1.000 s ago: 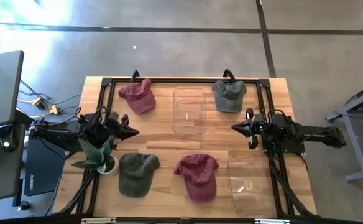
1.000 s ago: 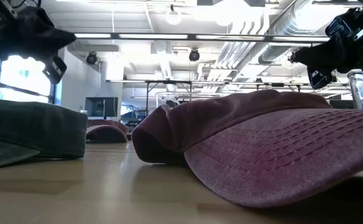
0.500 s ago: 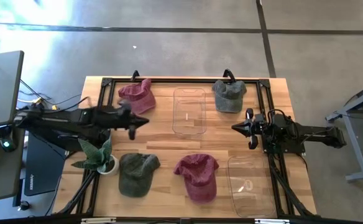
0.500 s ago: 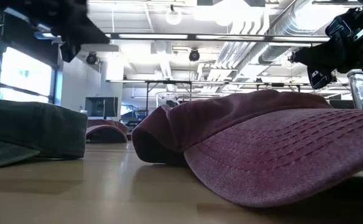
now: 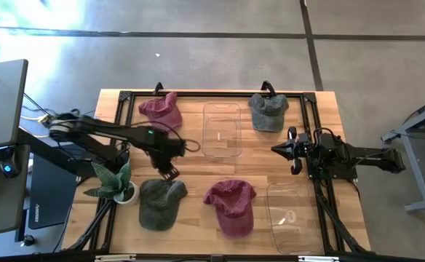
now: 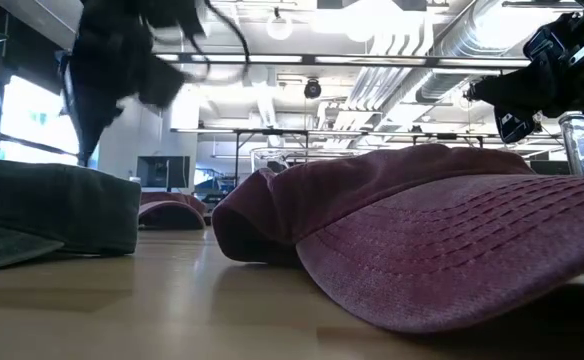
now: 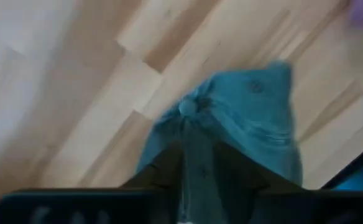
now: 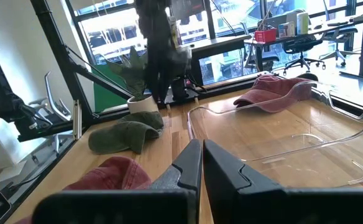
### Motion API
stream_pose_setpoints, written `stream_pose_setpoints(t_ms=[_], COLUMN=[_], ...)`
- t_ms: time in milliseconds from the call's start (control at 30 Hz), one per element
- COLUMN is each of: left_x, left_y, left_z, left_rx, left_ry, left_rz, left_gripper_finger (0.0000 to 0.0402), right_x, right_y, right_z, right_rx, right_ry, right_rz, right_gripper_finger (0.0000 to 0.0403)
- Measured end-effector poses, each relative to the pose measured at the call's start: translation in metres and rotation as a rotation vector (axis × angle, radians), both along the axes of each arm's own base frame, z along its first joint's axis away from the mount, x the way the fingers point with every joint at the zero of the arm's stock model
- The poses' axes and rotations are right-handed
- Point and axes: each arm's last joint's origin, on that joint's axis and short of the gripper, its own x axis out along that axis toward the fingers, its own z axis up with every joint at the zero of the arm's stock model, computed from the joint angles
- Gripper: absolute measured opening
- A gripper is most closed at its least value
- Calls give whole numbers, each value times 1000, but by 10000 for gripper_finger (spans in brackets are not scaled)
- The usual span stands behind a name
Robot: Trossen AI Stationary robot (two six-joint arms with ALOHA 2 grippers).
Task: Pick & Place hat
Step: Put the bottom black cap into the top transparent bin
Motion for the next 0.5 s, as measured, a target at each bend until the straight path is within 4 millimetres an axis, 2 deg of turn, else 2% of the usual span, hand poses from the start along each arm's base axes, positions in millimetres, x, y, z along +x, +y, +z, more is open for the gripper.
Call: stream_pose_setpoints(t_ms=[133,233,333,500], left_x=[10,14,18,20], left_y=[-1,-1,-1,-3], left_z=[-25,-39,-52,-63], left_rx=[-5,7,1,-19], left_ry=[97,159,190,231], left_rz=[-71,-113,-173,-205], left_gripper_finger=[159,194,205,192], right_x=[0,0,0,0], right_y=[0,0,0,0], right_z=[0,0,0,0], right_rx=[0,0,0,0], right_ry=[0,0,0,0], right_rz=[0,0,0,0], right_gripper_finger=[12,12,12,12])
